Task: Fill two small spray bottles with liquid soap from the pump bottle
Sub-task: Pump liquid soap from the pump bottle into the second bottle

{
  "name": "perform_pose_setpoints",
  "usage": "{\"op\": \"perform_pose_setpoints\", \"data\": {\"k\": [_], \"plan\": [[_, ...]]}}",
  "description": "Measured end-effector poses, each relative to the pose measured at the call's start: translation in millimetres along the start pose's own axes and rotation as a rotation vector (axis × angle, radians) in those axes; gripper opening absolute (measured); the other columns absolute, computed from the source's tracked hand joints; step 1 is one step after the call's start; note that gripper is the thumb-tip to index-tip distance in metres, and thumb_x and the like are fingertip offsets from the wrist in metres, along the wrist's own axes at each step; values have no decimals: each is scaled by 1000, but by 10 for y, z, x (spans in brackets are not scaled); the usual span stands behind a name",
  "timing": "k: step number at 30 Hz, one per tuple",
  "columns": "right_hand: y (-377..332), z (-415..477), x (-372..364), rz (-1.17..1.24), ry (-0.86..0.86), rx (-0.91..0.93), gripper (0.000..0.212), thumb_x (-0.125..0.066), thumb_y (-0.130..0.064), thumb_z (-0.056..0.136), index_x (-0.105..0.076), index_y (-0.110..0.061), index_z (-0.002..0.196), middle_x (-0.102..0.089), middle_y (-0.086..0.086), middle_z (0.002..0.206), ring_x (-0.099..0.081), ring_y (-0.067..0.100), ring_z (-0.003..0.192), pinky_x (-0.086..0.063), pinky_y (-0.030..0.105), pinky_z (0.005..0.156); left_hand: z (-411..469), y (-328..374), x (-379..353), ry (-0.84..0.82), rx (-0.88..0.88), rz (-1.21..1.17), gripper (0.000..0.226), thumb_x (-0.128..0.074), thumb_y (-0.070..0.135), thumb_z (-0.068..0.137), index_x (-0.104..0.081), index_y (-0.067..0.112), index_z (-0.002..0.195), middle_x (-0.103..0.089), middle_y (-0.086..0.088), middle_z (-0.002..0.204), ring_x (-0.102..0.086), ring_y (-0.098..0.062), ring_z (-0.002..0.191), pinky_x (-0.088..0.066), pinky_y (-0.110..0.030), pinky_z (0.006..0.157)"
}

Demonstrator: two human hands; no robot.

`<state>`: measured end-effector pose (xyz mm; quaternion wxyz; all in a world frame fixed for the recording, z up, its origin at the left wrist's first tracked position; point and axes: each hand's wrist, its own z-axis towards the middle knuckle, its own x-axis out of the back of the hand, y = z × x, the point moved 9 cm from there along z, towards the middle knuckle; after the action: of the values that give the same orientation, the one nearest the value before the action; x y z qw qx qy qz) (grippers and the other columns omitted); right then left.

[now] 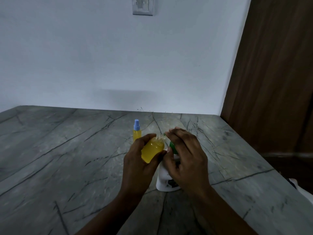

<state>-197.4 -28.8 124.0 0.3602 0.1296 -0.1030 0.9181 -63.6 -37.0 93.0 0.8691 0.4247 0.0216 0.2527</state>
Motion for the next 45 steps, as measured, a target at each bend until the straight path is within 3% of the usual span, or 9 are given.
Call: {"op": "perform_pose_setpoints", "data": {"k": [7, 12, 16, 21, 28, 39, 42, 45], "plan": [[-9, -7, 1, 10, 11, 2, 33, -52, -16, 83, -68, 0, 107, -65, 12, 110, -52, 18, 112, -34, 15, 100, 2, -5, -2, 1, 8, -8, 56, -61, 51, 65, -58, 21, 113, -62, 19, 102, -59, 7, 93, -44, -7, 74], [-17, -38, -17, -6, 23, 25, 32, -50, -17, 87, -69, 1, 105, -66, 13, 109, -54, 20, 111, -38, 19, 99, -1, -25, -4, 4, 8, 3, 53, -63, 45, 66, -58, 21, 113, -62, 17, 104, -59, 6, 93, -45, -7, 74], [-16, -66, -28, 7, 28, 35, 48, -34, -30, 98, -69, 2, 104, -67, 13, 107, -56, 22, 109, -43, 24, 96, 5, -35, -14, -2, 8, 6, 54, -64, 46, 64, -57, 23, 113, -61, 20, 102, -58, 8, 92, -45, -7, 73], [-18, -82, -40, 5, 49, 36, 51, -32, -33, 99, -70, 2, 102, -68, 14, 105, -56, 22, 108, -46, 28, 93, 11, -48, -20, 2, 18, 0, 54, -64, 47, 65, -58, 23, 113, -61, 20, 102, -59, 7, 92, -44, -7, 72], [12, -58, -39, -18, 11, 17, 35, -50, -18, 85, -67, 0, 109, -65, 13, 112, -52, 20, 113, -38, 21, 100, 11, -38, -18, 0, 19, -1, 52, -66, 44, 66, -58, 22, 112, -62, 18, 101, -58, 9, 92, -44, -6, 72], [18, -39, -22, -4, -11, -17, 36, -46, -21, 89, -66, -2, 113, -64, 11, 116, -49, 18, 117, -34, 18, 101, 1, -109, -29, -18, 43, 11, 54, -62, 52, 67, -57, 26, 114, -62, 18, 106, -55, 7, 98, -42, -5, 76], [19, -30, -25, 13, -16, -19, 44, -34, -29, 99, -65, -2, 114, -63, 11, 117, -49, 18, 118, -33, 17, 102, -3, -193, -33, -15, 96, -18, 55, -62, 55, 65, -57, 28, 113, -62, 17, 106, -56, 5, 100, -44, -12, 77], [24, -36, -13, 9, 1, -18, 35, -47, -19, 89, -65, -3, 114, -63, 11, 117, -49, 18, 118, -34, 17, 102, -13, -286, -47, -2, 166, -83, 47, -68, 46, 66, -59, 29, 109, -65, 13, 103, -59, 0, 98, -48, -25, 81]]}}
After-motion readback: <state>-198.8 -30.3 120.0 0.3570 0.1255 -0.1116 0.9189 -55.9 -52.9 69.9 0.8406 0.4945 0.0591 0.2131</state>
